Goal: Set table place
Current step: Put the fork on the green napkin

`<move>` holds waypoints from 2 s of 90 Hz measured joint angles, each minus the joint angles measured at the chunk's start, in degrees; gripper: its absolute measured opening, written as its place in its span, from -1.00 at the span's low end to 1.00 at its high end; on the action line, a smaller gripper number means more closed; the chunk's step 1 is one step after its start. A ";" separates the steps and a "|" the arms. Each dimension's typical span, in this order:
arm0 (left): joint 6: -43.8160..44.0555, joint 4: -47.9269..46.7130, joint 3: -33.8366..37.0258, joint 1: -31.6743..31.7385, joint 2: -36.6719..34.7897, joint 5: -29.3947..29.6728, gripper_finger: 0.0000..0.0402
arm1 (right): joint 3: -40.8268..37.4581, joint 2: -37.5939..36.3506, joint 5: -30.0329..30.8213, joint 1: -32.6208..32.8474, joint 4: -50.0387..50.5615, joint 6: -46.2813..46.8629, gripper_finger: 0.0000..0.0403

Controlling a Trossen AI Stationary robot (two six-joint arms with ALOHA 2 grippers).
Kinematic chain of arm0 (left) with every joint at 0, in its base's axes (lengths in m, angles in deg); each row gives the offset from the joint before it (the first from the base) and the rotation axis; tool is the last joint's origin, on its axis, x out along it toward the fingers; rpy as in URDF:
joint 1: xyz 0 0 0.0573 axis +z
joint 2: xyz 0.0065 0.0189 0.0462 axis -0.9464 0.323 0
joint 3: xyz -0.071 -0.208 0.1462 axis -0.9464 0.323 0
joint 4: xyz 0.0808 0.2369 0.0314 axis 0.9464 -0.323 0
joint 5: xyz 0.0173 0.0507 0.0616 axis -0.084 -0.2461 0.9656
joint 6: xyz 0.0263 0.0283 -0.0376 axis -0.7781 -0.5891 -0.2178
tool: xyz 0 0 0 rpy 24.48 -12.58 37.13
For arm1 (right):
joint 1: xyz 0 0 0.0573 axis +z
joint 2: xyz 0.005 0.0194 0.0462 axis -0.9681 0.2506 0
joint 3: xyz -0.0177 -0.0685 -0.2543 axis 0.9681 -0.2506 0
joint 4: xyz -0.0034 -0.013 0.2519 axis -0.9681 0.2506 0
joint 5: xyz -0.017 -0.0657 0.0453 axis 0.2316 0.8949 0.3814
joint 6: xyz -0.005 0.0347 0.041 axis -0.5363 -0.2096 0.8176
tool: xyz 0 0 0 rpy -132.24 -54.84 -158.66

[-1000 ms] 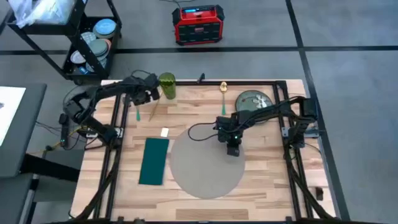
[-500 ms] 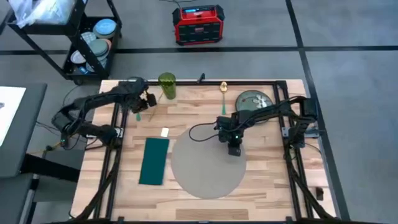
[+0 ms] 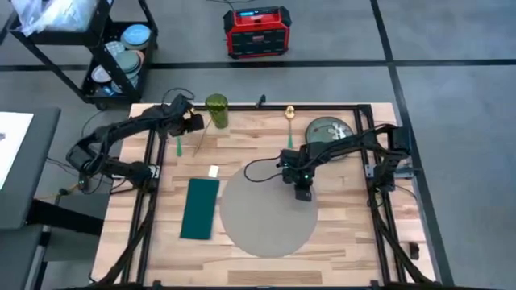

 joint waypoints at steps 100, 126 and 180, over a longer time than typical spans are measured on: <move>-4.56 -5.48 -0.65 4.66 14.87 2.59 -0.53 | 0.04 -0.02 -1.88 -1.48 0.09 -0.87 -1.00; -3.96 -5.13 -0.36 5.62 16.39 1.70 -0.95 | 0.07 -0.07 -1.86 -2.31 0.89 -0.25 -1.00; -0.33 -17.07 0.37 -4.86 3.26 -0.88 -1.00 | 0.07 -0.07 -1.84 -2.21 2.01 -1.30 -1.00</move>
